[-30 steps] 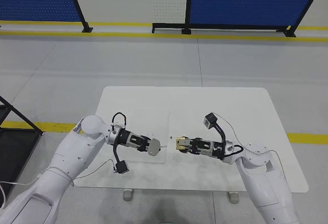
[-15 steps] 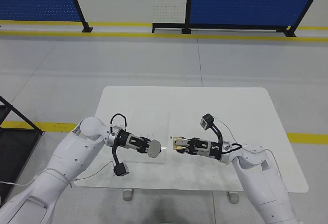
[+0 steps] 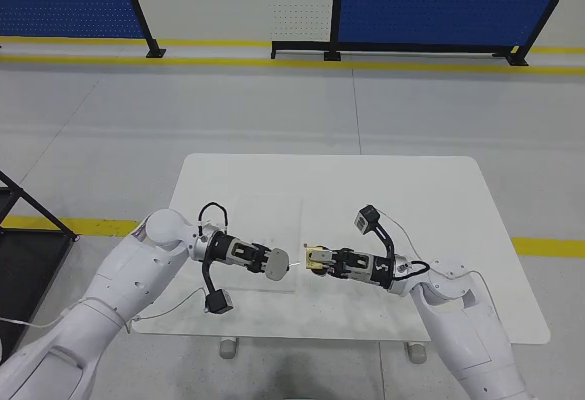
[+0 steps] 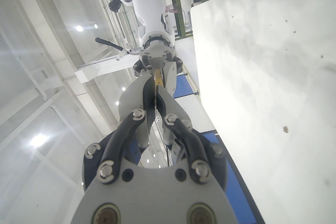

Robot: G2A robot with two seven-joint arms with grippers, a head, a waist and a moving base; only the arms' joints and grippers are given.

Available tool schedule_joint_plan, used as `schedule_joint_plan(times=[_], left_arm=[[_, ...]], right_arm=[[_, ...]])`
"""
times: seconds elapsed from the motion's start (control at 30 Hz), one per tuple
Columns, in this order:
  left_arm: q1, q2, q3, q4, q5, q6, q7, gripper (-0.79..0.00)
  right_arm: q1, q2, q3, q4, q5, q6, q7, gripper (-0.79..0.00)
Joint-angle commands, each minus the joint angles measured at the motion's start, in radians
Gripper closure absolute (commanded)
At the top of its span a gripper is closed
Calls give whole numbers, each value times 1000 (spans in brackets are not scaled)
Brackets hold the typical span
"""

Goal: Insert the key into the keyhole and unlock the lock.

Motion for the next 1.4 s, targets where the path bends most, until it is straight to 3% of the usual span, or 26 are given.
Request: schedule_joint_plan(times=[0.0,0.73,1.1,1.37], left_arm=[[-4,1,7,1,-4,0,0,0],[-45,1,65,32,-52,-7,7,0],[-65,0,64,52,-138,-77,78,0],[-103,5,125,59,-144,-77,78,0]], right_arm=[[0,0,0,0,0,0,0,0],[0,0,0,0,0,0,0,0],[0,0,0,0,0,0,0,0],[0,0,0,0,0,0,0,0]])
